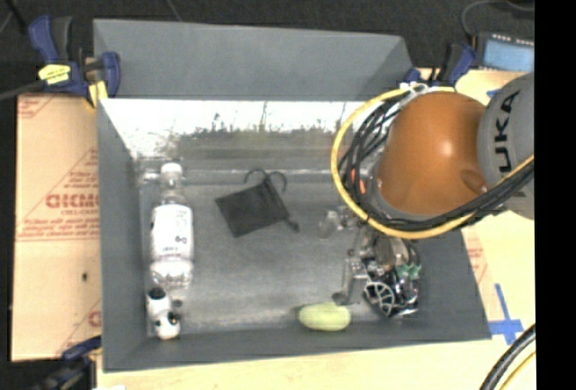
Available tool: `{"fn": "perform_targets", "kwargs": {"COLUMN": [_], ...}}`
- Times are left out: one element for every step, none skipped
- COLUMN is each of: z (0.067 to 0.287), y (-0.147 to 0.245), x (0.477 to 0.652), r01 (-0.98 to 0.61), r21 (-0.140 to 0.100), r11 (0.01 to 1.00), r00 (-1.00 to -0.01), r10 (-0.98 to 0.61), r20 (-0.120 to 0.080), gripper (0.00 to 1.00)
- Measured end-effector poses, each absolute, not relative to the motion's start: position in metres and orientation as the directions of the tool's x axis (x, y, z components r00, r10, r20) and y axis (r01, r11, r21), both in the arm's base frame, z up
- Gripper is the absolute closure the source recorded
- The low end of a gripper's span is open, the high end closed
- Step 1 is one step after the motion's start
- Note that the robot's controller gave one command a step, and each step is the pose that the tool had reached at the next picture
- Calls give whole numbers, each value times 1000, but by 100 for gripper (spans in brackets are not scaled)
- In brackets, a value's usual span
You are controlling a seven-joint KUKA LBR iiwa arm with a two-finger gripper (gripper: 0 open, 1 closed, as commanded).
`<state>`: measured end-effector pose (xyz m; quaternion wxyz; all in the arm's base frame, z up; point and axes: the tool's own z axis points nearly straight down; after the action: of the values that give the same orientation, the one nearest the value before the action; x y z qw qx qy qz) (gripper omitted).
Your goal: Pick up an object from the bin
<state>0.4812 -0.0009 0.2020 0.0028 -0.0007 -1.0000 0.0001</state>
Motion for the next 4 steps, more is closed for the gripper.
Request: {"fn": "perform_targets", "kwargs": {"z": [206, 186, 140, 101], "y": [-1, -10, -54, -85], "x": [483, 487, 481, 482], "r01": [2, 56, 75, -65], "r21": [0, 1, 0, -2], "r11": [1000, 998, 997, 998], "r00": [-1000, -998, -997, -998], "r10": [2, 56, 75, -65], "r20": [-3, -9, -5, -11], "gripper": [0, 0, 0, 0]}}
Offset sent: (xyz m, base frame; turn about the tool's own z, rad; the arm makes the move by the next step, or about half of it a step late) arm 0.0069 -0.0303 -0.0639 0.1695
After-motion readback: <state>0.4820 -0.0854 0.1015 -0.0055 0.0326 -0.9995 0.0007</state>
